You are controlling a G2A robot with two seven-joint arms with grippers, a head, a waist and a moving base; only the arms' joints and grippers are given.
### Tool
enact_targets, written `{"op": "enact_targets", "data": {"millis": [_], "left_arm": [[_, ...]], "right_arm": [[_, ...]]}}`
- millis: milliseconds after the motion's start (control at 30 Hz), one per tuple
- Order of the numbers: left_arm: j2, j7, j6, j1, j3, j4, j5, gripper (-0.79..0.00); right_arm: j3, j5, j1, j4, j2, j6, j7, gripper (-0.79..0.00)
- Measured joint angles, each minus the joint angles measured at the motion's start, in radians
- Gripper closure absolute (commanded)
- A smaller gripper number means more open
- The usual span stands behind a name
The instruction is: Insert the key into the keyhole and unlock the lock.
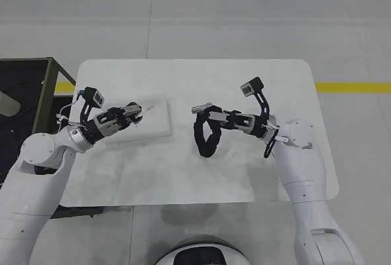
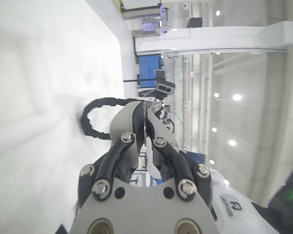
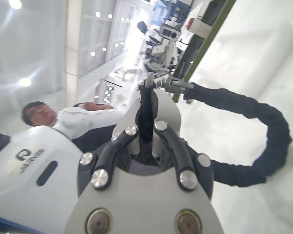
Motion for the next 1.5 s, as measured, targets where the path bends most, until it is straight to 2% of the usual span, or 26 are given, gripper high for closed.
{"op": "enact_targets", "data": {"millis": [100,233,533,567,633,700,767,1033,1500], "left_arm": [[-0.015,-0.102,0.089,-0.063,0.043,0.068,-0.119,0.0],[-0.035,-0.161,0.125,-0.121,0.099,0.115,-0.131,0.0],[-0.038,-0.168,0.131,-0.127,0.105,0.122,-0.135,0.0],[-0.038,-0.162,0.126,-0.122,0.104,0.116,-0.13,0.0],[-0.038,-0.126,0.078,-0.064,0.081,0.051,-0.093,0.0],[-0.042,-0.099,0.029,-0.005,0.059,-0.019,-0.073,0.0],[-0.046,-0.1,-0.003,0.013,0.05,-0.045,-0.069,0.0],[-0.063,-0.094,-0.095,0.023,0.043,-0.054,0.012,0.0],[-0.092,-0.097,-0.099,0.031,0.043,-0.055,0.049,0.0]], "right_arm": [[-0.016,0.128,0.048,0.104,0.001,0.054,0.065,0.0],[-0.049,0.219,0.083,0.177,0.002,0.083,0.093,0.0],[-0.057,0.229,0.086,0.181,0.003,0.082,0.092,0.0],[-0.057,0.229,0.086,0.181,0.003,0.082,0.092,0.0],[-0.059,0.209,0.066,0.157,0.006,0.067,0.072,0.0],[-0.071,0.134,-0.009,0.062,0.011,0.054,0.0,0.0],[-0.087,0.112,-0.055,-0.005,0.011,0.078,-0.036,0.0],[-0.125,0.169,-0.078,-0.042,0.014,0.09,-0.051,0.0],[-0.17,0.235,-0.069,-0.011,0.017,0.097,-0.018,0.0]]}}
